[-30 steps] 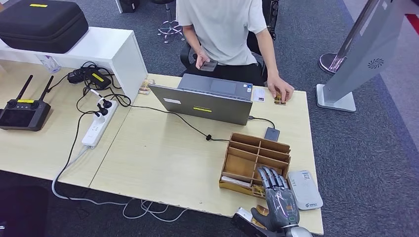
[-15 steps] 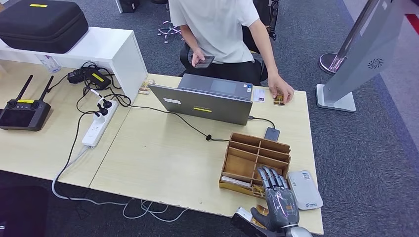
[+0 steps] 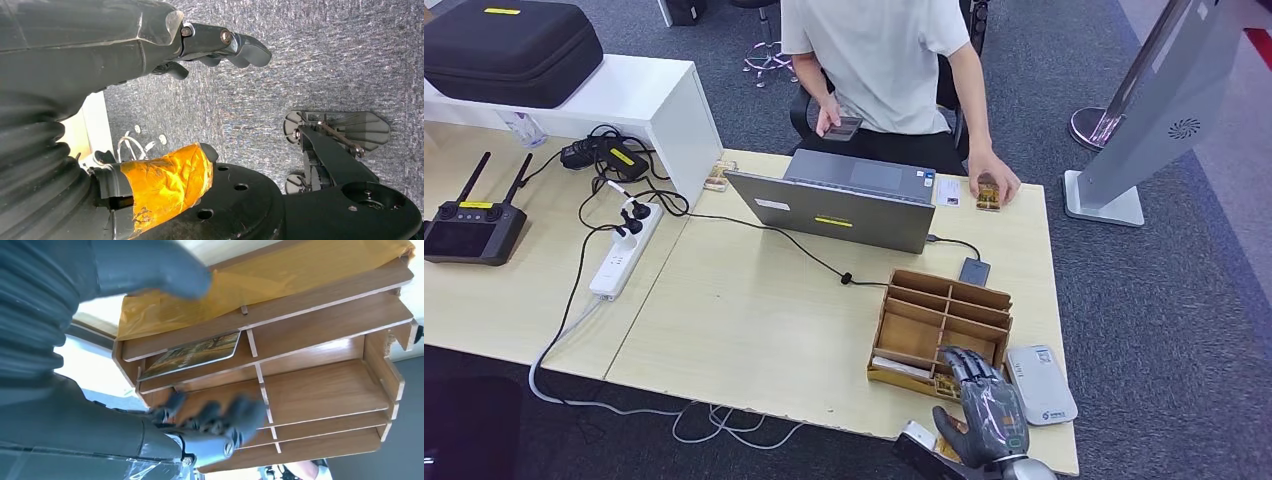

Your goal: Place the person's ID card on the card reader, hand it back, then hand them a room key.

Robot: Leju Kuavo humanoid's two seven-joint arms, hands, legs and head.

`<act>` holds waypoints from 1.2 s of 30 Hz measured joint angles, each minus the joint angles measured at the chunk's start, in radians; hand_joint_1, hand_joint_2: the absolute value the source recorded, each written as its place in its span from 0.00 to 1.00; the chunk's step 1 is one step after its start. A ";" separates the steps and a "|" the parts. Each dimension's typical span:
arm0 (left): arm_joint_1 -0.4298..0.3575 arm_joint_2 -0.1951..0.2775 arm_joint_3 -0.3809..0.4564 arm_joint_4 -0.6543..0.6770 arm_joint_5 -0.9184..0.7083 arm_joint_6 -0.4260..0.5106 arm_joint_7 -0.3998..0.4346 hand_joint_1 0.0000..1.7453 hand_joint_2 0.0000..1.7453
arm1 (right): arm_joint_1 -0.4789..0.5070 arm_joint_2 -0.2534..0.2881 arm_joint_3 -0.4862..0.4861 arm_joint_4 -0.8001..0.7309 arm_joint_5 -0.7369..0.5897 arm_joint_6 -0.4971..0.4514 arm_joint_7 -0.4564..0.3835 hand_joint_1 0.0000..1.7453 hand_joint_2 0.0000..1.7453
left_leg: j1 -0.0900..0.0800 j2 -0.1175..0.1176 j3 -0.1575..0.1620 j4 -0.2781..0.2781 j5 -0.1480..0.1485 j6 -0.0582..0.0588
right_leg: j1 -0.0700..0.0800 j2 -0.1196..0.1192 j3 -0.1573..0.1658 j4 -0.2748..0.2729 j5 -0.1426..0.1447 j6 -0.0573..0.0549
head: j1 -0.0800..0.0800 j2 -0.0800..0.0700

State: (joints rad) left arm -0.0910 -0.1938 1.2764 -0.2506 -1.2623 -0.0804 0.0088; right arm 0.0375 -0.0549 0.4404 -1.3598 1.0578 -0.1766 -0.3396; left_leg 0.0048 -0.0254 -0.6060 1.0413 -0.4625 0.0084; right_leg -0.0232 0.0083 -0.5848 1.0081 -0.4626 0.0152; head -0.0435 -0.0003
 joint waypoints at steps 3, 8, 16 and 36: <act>0.000 0.000 0.000 0.000 0.001 0.000 0.000 0.00 1.00 | 0.000 0.000 -0.002 -0.001 -0.003 0.000 -0.006 1.00 1.00 | 0.000 0.000 0.000 0.000 0.000 0.000 | 0.000 0.000 0.000 0.000 0.000 0.000 | 0.000 0.000; 0.000 0.000 0.000 0.000 0.004 0.000 0.000 0.00 1.00 | -0.002 0.000 -0.002 -0.004 -0.007 -0.003 -0.011 1.00 1.00 | 0.000 0.000 0.000 0.000 0.000 0.000 | 0.000 0.000 0.000 0.000 0.000 0.000 | 0.000 0.000; 0.000 0.000 0.000 0.000 0.005 0.000 -0.002 0.00 1.00 | -0.002 0.000 -0.010 -0.003 -0.009 -0.003 -0.013 1.00 1.00 | 0.000 0.000 0.000 0.000 0.000 0.000 | 0.000 0.000 0.000 0.000 0.000 0.000 | 0.000 0.000; 0.000 0.009 -0.002 0.000 -0.018 0.039 -0.029 0.00 1.00 | -0.040 0.024 -0.032 -0.004 0.005 0.013 -0.004 1.00 1.00 | 0.000 0.000 0.000 0.000 0.001 -0.001 | 0.000 0.000 0.001 0.000 0.001 -0.001 | 0.000 0.000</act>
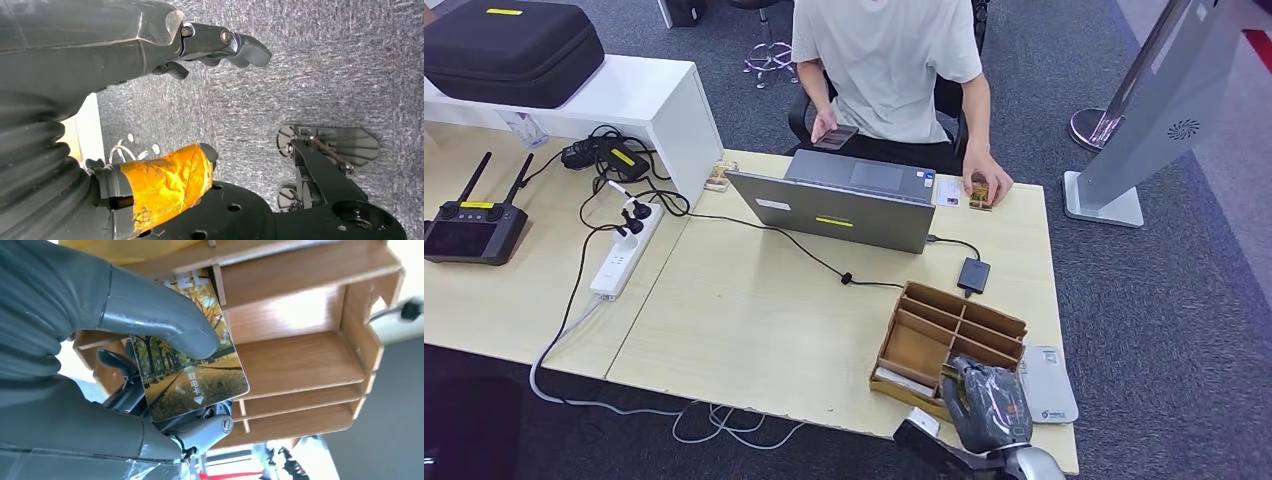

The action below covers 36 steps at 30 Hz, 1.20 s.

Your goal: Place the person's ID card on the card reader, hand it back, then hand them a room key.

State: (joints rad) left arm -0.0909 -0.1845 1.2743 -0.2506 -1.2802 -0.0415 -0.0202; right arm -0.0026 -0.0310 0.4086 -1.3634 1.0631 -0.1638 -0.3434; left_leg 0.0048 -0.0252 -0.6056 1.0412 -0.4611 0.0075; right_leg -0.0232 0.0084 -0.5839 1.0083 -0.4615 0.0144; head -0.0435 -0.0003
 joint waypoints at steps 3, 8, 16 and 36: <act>0.000 0.002 -0.003 0.000 -0.012 -0.002 0.001 0.00 1.00 | -0.058 0.016 -0.015 -0.002 0.003 0.008 0.002 1.00 1.00 | 0.000 0.001 0.000 0.000 0.001 0.000 | 0.000 0.001 -0.001 0.000 0.002 -0.001 | 0.000 0.000; 0.000 0.005 -0.018 0.000 -0.034 -0.011 0.001 0.00 1.00 | -0.204 0.058 -0.050 -0.002 -0.028 0.040 0.022 1.00 1.00 | 0.000 0.002 -0.002 0.000 0.004 0.000 | 0.000 0.001 -0.003 0.001 0.004 -0.002 | 0.000 0.000; 0.000 0.009 -0.036 0.000 -0.051 -0.021 -0.001 0.00 1.00 | -0.393 0.126 -0.116 0.036 -0.095 0.085 0.058 1.00 1.00 | 0.000 0.002 -0.003 0.000 0.005 -0.001 | 0.000 0.001 -0.004 0.002 0.005 -0.002 | 0.000 0.000; 0.000 0.015 -0.075 0.000 -0.074 -0.028 -0.001 0.00 1.00 | -0.624 0.223 -0.213 0.191 -0.092 0.100 0.115 1.00 1.00 | 0.001 0.001 -0.004 0.000 0.006 -0.001 | 0.000 0.001 -0.006 0.002 0.005 -0.002 | 0.000 0.000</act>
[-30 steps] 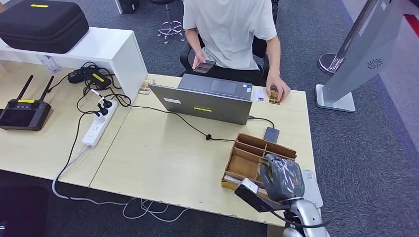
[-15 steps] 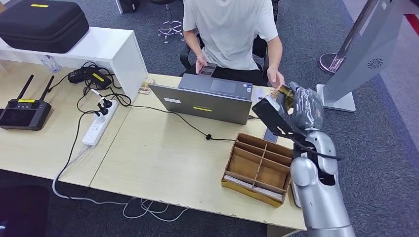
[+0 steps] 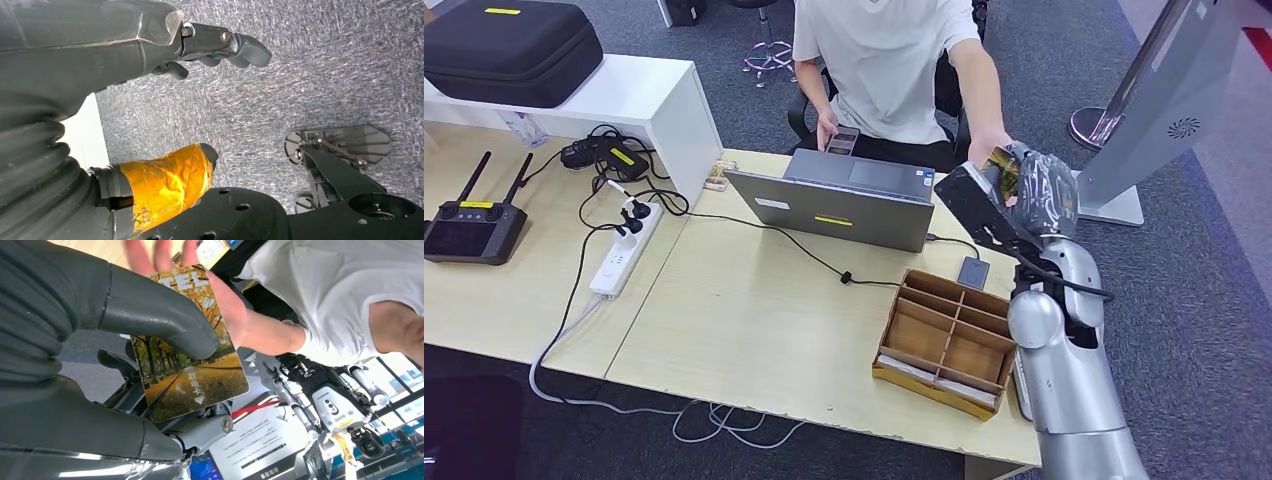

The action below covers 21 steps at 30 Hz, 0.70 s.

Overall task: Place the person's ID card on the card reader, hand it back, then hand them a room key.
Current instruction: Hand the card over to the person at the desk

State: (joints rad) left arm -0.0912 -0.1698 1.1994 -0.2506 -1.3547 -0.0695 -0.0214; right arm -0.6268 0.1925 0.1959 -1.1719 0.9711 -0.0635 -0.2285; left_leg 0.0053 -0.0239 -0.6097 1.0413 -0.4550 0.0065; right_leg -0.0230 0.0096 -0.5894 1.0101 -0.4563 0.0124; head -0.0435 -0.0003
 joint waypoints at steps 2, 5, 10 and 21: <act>0.000 0.000 0.000 0.000 -0.002 0.000 0.000 0.00 1.00 | -0.005 0.003 -0.002 0.005 0.011 -0.004 0.008 1.00 1.00 | 0.000 0.000 0.000 0.000 0.000 0.000 | 0.000 0.000 0.000 0.000 0.000 0.000 | 0.000 0.000; 0.000 0.000 -0.006 0.000 -0.015 -0.002 -0.004 0.00 1.00 | -0.050 0.012 -0.011 0.039 0.071 -0.029 0.058 1.00 1.00 | 0.000 0.000 -0.001 0.000 0.001 0.000 | 0.000 0.000 -0.001 0.000 0.001 -0.001 | 0.000 0.000; 0.000 0.000 -0.023 0.000 -0.035 -0.007 -0.014 0.00 1.00 | -0.193 0.024 -0.057 0.170 0.210 -0.094 0.171 1.00 1.00 | 0.000 0.000 -0.001 0.000 0.002 0.000 | 0.000 0.000 -0.002 0.000 0.002 0.000 | 0.000 0.000; 0.001 -0.001 -0.050 0.000 -0.054 -0.012 -0.012 0.00 1.00 | -0.296 0.009 -0.221 0.431 0.405 -0.190 0.278 1.00 1.00 | 0.000 -0.001 -0.003 0.001 0.003 0.000 | 0.000 0.000 -0.003 0.000 0.003 0.000 | 0.000 0.000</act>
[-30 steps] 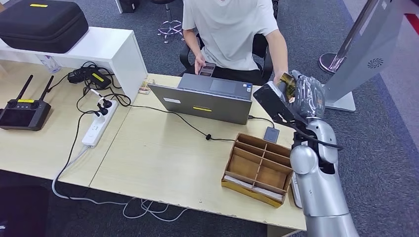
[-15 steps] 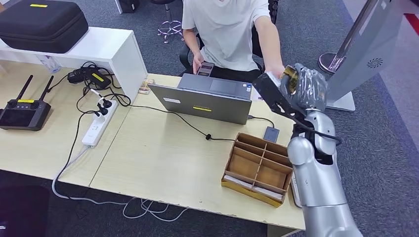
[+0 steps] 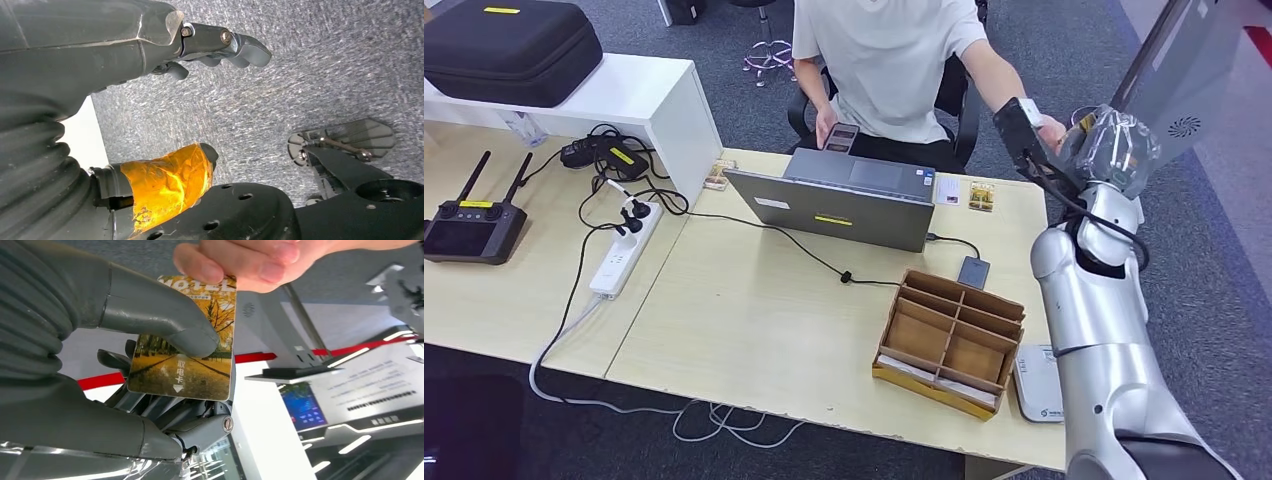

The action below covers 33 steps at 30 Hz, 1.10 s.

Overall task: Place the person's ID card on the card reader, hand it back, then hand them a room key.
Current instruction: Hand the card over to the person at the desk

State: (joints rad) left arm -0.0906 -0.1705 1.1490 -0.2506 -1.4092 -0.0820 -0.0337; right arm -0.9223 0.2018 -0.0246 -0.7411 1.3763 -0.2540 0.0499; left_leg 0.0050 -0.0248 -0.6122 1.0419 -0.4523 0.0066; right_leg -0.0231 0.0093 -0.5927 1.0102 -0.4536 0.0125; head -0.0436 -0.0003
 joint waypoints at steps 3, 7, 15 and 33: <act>0.000 0.000 0.000 0.000 0.000 0.000 0.007 0.00 1.00 | 0.003 -0.007 -0.045 0.027 0.025 0.001 -0.003 1.00 1.00 | 0.000 0.000 -0.002 0.000 0.000 0.000 | 0.000 0.000 -0.002 0.000 0.000 0.000 | 0.000 0.000; 0.000 0.000 0.000 0.000 0.000 0.000 0.012 0.00 1.00 | 0.010 -0.014 -0.096 0.047 0.049 0.003 -0.005 1.00 1.00 | 0.000 0.000 -0.003 0.000 0.000 0.000 | 0.000 0.000 -0.003 0.000 0.000 0.000 | 0.000 0.000; 0.000 0.000 0.000 0.000 -0.002 0.000 0.013 0.00 1.00 | 0.022 -0.026 -0.157 0.066 0.075 0.003 -0.007 1.00 1.00 | 0.000 -0.001 -0.004 0.000 0.000 0.000 | 0.000 0.000 -0.004 0.000 0.000 0.000 | 0.000 0.000; 0.000 0.000 -0.001 0.000 -0.005 0.008 0.003 0.00 1.00 | 0.033 -0.046 -0.208 0.075 0.098 0.002 -0.008 0.00 1.00 | 0.000 -0.001 -0.006 0.000 0.000 0.000 | 0.000 0.000 -0.006 0.000 0.000 0.000 | 0.000 0.000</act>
State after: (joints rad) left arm -0.0904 -0.1705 1.1476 -0.2506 -1.4138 -0.0738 -0.0308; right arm -0.8897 0.1560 -0.2331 -0.6664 1.4748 -0.2517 0.0415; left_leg 0.0051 -0.0253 -0.6177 1.0416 -0.4523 0.0066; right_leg -0.0231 0.0091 -0.5982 1.0102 -0.4537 0.0125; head -0.0435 -0.0003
